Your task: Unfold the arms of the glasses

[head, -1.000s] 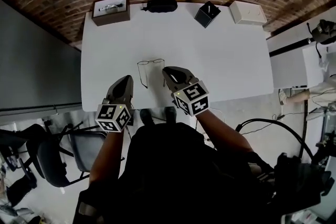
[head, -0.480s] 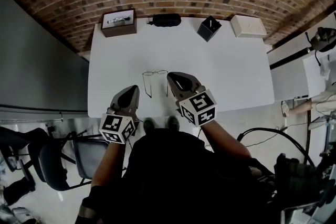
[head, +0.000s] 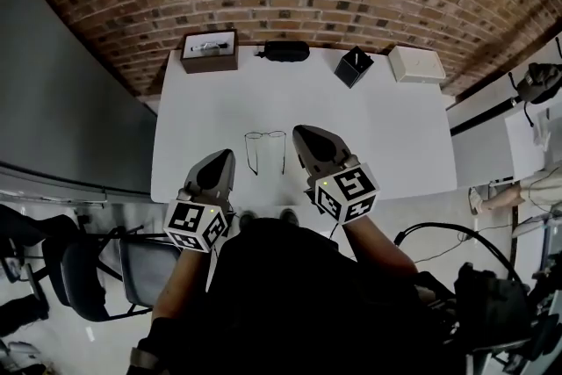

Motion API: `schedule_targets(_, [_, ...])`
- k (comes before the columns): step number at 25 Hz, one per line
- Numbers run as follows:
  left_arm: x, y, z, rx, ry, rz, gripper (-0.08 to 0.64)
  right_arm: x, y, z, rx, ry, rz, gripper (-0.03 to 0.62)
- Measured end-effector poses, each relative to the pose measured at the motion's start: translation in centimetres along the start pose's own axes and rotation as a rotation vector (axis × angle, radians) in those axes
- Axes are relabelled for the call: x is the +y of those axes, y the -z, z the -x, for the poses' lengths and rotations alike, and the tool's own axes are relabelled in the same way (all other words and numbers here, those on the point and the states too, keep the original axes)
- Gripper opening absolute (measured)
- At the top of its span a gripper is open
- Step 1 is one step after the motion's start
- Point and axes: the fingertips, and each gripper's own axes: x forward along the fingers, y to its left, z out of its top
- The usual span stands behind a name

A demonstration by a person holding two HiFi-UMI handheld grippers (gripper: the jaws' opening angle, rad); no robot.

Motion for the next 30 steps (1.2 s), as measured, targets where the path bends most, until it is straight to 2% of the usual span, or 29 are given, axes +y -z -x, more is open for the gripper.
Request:
schedule_targets(5, [0.3,-1.4,0.4,-0.020,-0.022,-0.012,0.011,0.1,-0.8,0.1,-0.002,0.013,0.022,0.011])
schedule_targets(9, [0.9,-2.2,0.3,-0.039,-0.054,0.010,0.011,0.0,-1.8,0.7,-0.046,0.034,0.046,0.009])
schedule_targets(13, [0.6,-3.4,0.5,-0.056,-0.052,-0.022,0.011,-0.2,-2.4,0.8,-0.050,0.041,0.052,0.009])
schedule_targets(17, [1.0,-4.1,0.9,-0.063,-0.081,-0.050,0.011,-0.5,-2.6,0.9,-0.059,0.039,0.050,0.009])
schedule_targets(20, [0.6,-4.9,1.1,-0.092,-0.069,-0.044,0.011,-1.2,-2.6,1.2,-0.057,0.049,0.051,0.009])
schedule_targets(23, [0.6,-5.4,1.1,-0.109,-0.065,-0.054,0.011,-1.1,-2.9,1.3,-0.061,0.054,0.090,0.009])
schedule_targets(27, [1.2,-5.7,1.4,-0.124,-0.081,-0.010,0.011,-0.7,-3.5,1.4,-0.085,0.052,0.098,0.009])
schedule_targets(30, [1.6,-6.5,1.7,-0.138,-0.092,-0.013,0.011,-0.9,-3.8,1.6,-0.090,0.055,0.095,0.009])
